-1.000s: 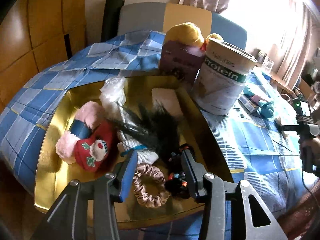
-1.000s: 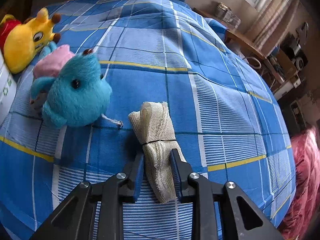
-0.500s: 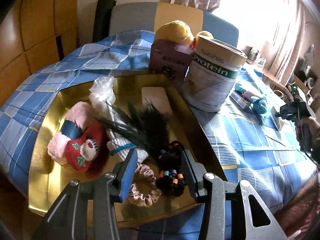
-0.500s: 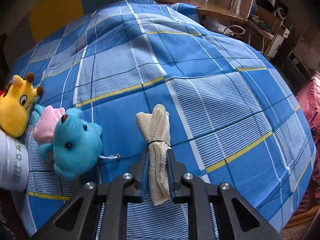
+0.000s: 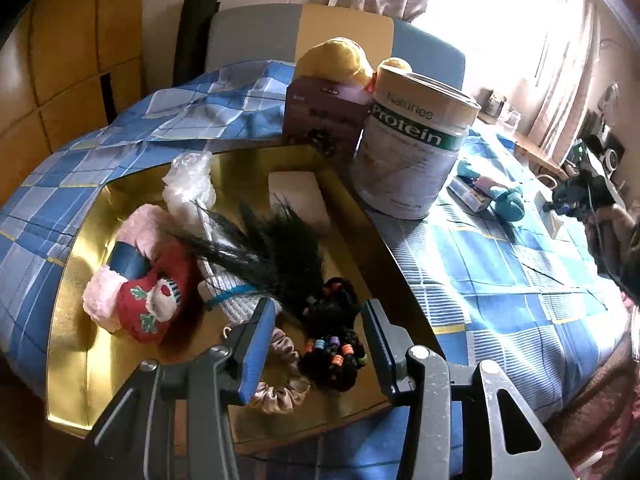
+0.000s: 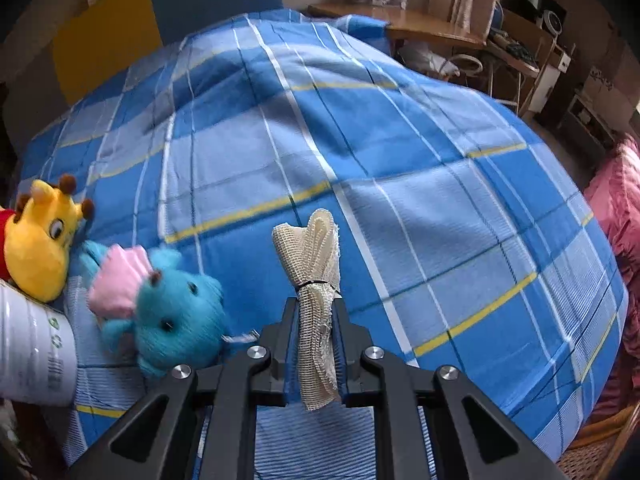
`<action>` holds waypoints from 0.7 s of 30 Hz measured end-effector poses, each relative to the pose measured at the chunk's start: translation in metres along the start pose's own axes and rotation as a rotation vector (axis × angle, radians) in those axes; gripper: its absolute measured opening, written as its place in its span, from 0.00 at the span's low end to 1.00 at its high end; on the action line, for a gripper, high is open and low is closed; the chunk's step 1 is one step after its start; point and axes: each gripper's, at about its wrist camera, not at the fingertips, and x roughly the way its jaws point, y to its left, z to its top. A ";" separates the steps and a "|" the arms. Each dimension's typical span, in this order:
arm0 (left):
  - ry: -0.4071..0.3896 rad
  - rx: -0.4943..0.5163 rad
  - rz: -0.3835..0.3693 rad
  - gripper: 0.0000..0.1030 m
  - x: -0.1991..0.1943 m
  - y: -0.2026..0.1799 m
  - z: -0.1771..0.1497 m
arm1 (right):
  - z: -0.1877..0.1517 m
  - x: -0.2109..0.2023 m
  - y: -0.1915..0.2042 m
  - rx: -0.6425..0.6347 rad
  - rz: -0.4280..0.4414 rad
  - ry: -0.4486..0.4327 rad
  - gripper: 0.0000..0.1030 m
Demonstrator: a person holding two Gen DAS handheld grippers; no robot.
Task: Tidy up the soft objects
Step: 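Open the left gripper to drop the scrunchie onto the gold tray, then carry the cream cloth onto the gold tray and open the right gripper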
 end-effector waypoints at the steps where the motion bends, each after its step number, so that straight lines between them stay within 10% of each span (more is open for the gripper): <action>1: 0.000 0.001 0.000 0.45 0.000 0.000 0.000 | 0.004 -0.003 0.004 -0.004 0.006 -0.008 0.13; 21: 0.014 0.024 -0.017 0.45 0.006 -0.003 -0.002 | 0.057 -0.107 0.223 -0.350 0.288 -0.221 0.13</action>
